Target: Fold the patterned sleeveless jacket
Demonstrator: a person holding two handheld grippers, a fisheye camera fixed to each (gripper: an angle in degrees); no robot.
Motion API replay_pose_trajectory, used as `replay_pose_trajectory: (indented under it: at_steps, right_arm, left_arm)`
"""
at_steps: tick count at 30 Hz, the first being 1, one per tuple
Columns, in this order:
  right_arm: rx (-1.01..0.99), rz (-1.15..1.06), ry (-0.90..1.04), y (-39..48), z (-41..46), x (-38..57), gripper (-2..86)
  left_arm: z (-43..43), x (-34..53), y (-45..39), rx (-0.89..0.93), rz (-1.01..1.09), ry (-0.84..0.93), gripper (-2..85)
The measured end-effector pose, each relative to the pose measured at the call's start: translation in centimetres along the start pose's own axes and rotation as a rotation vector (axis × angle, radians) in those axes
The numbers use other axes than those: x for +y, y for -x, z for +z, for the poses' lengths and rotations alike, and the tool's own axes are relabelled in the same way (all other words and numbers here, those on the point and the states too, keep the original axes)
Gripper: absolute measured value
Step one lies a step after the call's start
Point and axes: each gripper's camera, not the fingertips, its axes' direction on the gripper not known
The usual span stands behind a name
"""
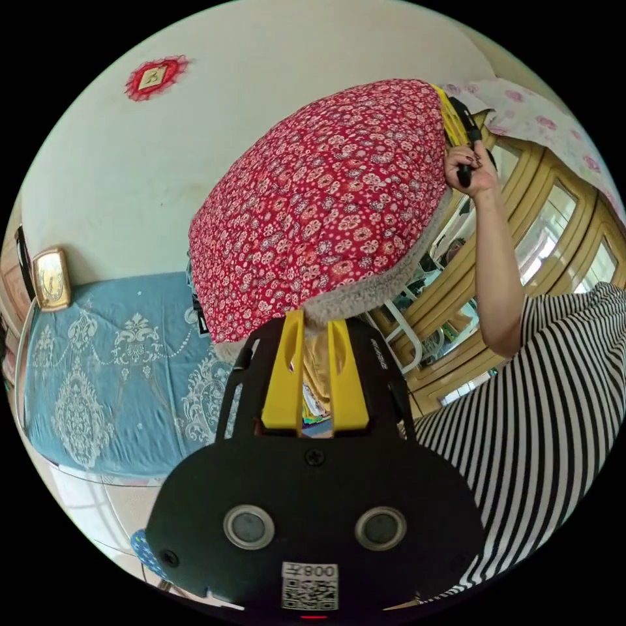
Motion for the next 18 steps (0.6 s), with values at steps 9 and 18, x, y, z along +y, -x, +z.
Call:
replay_pose_trajectory:
  at_steps: [9,18]
  right_arm:
    - [-0.029,0.039,0.095,-2.8,22.9,-2.1,1.7]
    - [0.098,-0.009,0.081,-1.6,46.9,-1.5,1.7]
  left_arm:
    - [-11.5,2.5,8.3,0.127,-0.122,-0.02,5.0]
    - [-21.2,2.0,23.7,0.339,-0.167,-0.047,4.1]
